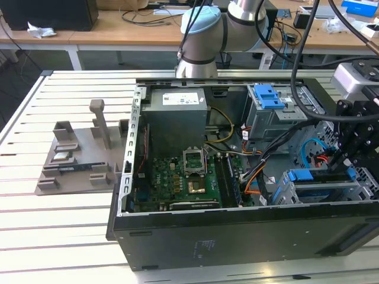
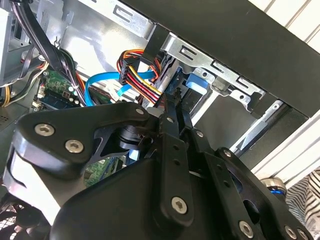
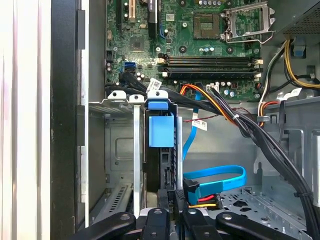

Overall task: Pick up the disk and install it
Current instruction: 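Insert the first disk wire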

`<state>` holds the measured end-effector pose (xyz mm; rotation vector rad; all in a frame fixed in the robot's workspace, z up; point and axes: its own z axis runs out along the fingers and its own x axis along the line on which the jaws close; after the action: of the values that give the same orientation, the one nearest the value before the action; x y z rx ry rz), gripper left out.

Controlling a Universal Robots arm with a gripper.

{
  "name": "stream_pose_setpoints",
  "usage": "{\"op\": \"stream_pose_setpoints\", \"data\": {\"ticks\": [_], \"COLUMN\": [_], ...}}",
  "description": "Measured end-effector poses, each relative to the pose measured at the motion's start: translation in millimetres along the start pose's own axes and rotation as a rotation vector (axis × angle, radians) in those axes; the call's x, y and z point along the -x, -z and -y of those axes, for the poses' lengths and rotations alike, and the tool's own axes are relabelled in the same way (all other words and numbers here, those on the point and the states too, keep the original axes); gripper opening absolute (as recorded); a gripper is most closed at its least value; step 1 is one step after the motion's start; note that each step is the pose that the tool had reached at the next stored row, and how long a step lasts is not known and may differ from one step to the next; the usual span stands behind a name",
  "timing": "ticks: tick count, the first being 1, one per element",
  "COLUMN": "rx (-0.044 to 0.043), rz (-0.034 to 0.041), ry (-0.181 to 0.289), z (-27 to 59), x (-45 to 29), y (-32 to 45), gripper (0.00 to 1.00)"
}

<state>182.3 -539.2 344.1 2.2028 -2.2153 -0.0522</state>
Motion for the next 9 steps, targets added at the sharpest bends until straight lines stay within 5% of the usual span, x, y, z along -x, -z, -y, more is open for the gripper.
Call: {"op": "stream_pose_setpoints", "data": {"ticks": [9], "rx": [0.0], "rz": [-0.0004], "ry": [0.0], "z": [1.1], "x": [0.3], "y": [-0.3], "gripper": [0.17]}}
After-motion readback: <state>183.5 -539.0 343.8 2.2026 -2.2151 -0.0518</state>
